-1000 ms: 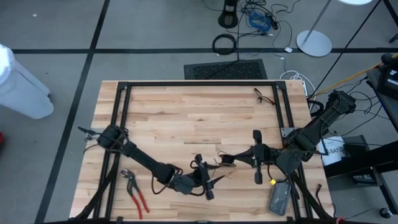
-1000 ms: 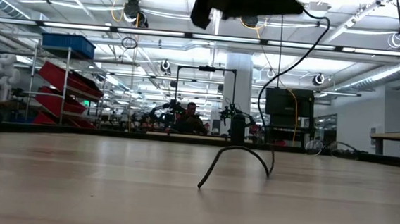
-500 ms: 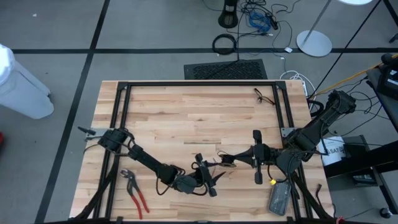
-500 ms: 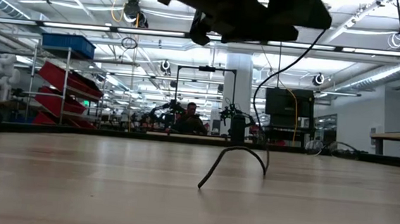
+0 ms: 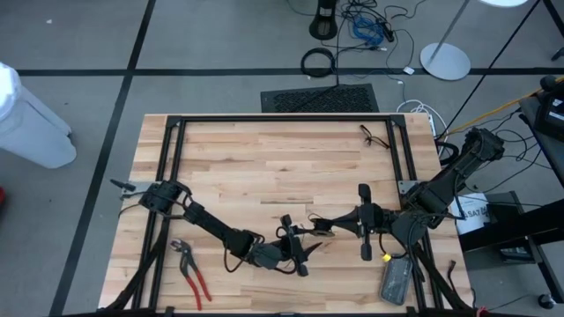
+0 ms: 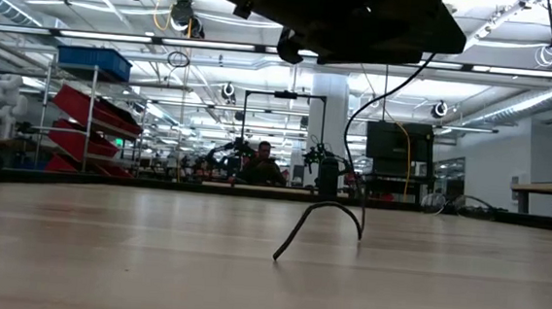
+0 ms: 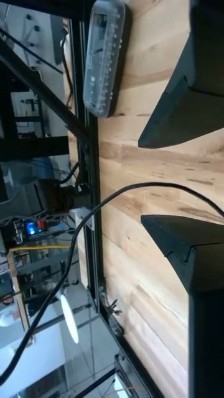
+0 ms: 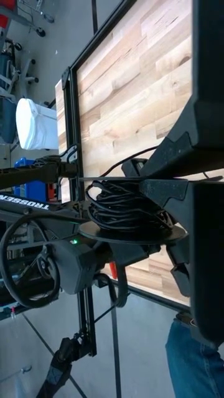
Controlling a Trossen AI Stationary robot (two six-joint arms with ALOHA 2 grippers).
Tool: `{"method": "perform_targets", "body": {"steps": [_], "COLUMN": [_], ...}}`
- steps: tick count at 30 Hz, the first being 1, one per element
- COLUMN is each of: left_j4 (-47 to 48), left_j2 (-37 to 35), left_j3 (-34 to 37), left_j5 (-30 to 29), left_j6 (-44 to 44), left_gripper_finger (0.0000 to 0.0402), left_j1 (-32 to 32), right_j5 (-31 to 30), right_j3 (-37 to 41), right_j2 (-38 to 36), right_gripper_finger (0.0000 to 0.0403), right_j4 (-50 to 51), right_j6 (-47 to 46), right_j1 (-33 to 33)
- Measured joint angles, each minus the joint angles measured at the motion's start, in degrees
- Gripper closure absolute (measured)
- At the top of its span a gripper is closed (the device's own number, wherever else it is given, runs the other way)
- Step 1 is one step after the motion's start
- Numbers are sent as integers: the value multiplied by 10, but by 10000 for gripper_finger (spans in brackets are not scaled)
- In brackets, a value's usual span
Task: Coil cords
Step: Uncoil the black wire from the black spool
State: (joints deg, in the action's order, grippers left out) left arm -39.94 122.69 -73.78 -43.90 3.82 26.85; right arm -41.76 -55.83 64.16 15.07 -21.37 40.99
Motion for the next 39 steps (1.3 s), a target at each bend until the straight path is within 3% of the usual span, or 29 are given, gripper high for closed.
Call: {"method": "perform_targets", "body": {"steps": [7, 13, 20, 30, 35, 39], "left_j4": [2, 4, 17, 19, 29, 97], "left_j2": [0, 0, 0, 0, -9, -52], "left_j3": [0, 0, 0, 0, 0, 0], "left_j5": [3, 50, 33, 31, -24, -57], "left_j6": [0, -5, -5, -5, 50, 71], "left_gripper_finger": [246, 281, 293, 393, 396, 398], "left_j1": [-3, -6, -7, -9, 7, 28], "right_j5": [0, 0, 0, 0, 0, 1], "right_j3": [0, 0, 0, 0, 0, 0], "right_j2": [0, 0, 0, 0, 0, 0], "right_gripper_finger": [403, 403, 403, 403, 403, 403], "right_j4": [0, 0, 0, 0, 2, 2], "right_j6": [0, 0, 0, 0, 1, 6], "right_j1": [0, 0, 0, 0, 0, 0]}}
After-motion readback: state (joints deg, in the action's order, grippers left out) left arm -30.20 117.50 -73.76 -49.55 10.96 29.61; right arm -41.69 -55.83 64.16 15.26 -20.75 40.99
